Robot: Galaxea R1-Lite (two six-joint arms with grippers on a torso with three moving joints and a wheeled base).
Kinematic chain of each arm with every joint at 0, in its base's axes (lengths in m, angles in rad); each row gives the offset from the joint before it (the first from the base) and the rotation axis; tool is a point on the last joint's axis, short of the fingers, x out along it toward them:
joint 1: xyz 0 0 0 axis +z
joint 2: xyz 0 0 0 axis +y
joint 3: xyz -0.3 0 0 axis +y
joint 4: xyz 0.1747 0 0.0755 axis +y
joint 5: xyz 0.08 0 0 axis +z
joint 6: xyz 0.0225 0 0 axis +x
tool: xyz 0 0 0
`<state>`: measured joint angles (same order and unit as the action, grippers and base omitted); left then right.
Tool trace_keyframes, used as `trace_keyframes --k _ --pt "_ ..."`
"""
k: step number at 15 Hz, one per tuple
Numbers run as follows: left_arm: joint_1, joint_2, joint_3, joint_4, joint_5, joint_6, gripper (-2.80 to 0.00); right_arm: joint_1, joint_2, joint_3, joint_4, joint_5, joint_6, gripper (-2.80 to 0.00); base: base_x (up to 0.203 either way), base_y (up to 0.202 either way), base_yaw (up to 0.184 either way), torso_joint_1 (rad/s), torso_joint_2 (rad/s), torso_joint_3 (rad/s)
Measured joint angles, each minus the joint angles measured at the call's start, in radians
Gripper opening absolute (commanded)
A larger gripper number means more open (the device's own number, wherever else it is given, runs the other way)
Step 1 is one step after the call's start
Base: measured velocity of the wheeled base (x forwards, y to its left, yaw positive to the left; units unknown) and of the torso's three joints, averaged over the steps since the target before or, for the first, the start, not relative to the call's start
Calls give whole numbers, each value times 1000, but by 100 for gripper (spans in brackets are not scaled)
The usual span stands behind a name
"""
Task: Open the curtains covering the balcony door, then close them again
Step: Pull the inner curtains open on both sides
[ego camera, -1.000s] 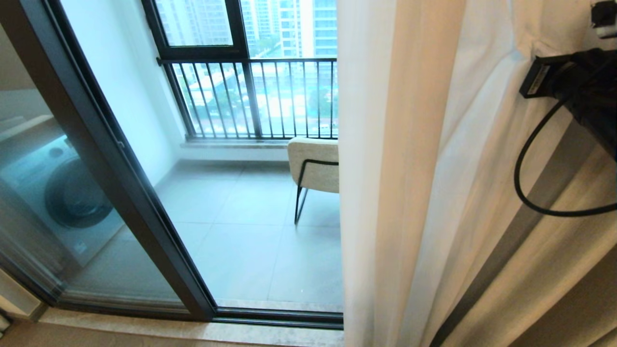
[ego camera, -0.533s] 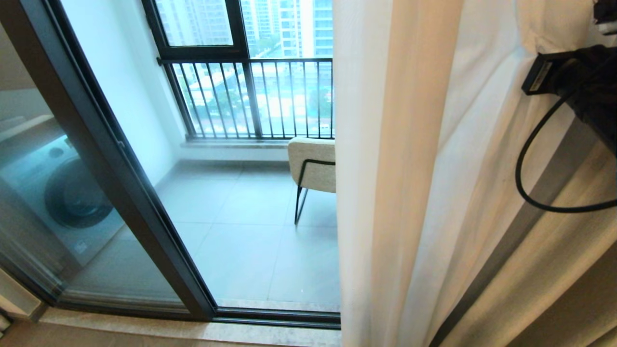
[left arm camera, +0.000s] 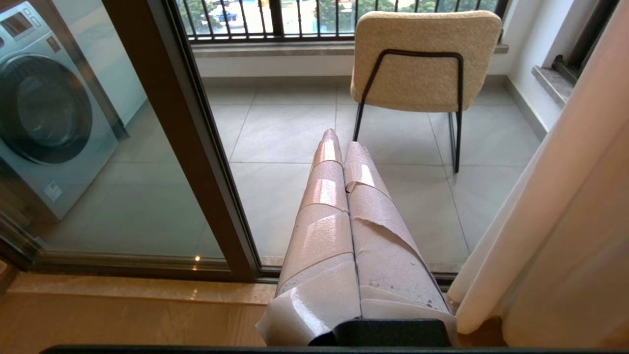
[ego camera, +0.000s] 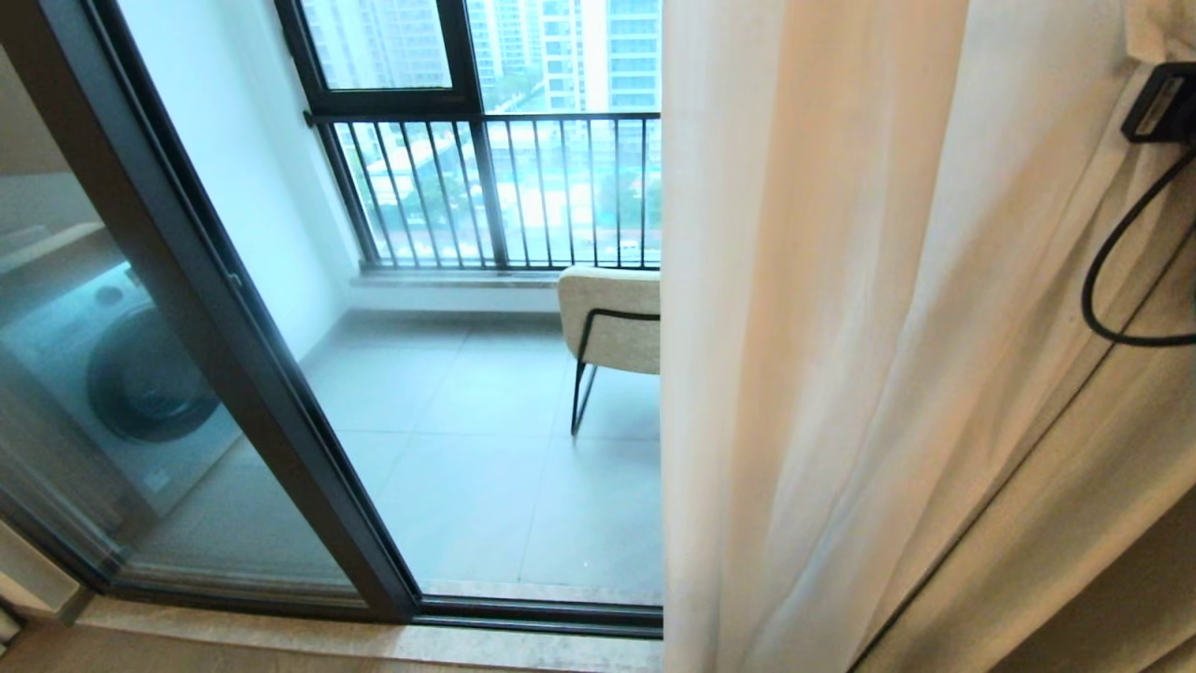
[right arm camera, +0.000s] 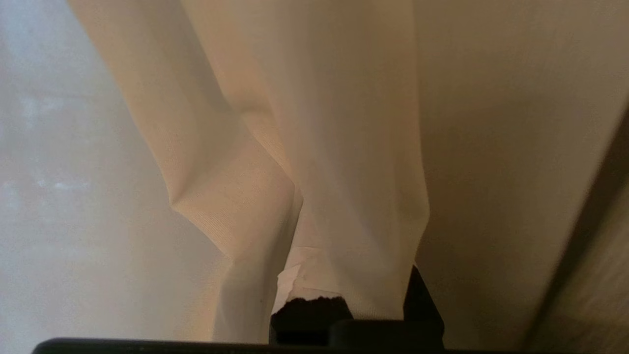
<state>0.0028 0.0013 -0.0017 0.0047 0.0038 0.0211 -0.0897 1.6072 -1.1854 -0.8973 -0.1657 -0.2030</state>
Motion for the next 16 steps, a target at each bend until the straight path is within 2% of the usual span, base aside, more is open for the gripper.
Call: trace_keyframes --k 5,9,16 --pt "0 0 0 0 0 0 -280 -154 1 -114 123 6 41 -280 0 0 0 0 0 0" --pt "0 0 0 0 0 0 -280 -300 1 -161 181 111 61 -280 0 0 0 0 0 0" --pt "0 0 0 0 0 0 -280 -521 -9 -194 259 228 63 -280 0 0 0 0 0 0"
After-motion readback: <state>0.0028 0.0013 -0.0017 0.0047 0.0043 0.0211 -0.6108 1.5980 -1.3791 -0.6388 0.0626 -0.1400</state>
